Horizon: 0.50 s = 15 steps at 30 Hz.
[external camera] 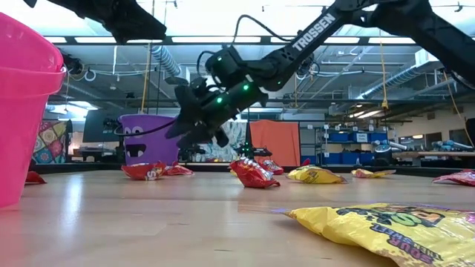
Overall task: Sort candy by brand, put in halloween buckets
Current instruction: Put the red candy into the purple bucket
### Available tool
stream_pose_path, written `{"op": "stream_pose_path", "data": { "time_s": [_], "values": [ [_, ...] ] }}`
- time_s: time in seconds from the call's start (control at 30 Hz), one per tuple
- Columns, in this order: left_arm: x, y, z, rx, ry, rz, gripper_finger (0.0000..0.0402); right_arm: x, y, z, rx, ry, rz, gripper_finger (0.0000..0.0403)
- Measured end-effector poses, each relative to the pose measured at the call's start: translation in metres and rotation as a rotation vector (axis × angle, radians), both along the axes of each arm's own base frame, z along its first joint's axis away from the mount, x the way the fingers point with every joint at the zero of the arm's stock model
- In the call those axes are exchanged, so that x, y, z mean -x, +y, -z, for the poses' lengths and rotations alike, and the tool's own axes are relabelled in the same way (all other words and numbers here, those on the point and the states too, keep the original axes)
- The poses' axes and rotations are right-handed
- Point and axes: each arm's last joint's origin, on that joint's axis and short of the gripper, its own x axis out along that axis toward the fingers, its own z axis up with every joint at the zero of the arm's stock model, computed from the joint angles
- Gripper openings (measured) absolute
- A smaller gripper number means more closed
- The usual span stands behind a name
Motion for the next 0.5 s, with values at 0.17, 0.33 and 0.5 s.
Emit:
{"op": "stream_pose_path", "data": {
  "time_s": [0.17, 0.33, 0.5],
  "values": [
    [-0.0004, -0.0005, -0.0007, 0.007, -0.010, 0.019, 0.0193, -0.0039, 0.0005, -0.0052, 0.082, 0.066, 0.063, 0.0220],
    [-0.0010, -0.0012, -0.0029, 0.013, -0.033, 0.041, 0.0193, -0.0030, 0.0002, -0.0067, 0.127, 0.083, 0.115, 0.0220],
    [-0.0013, -0.0012, -0.0042, 0.013, -0.048, 0.042, 0.0193, -0.0021, -0.0031, -0.0045, 0.134, 0.093, 0.135, 0.0220]
  ]
}}
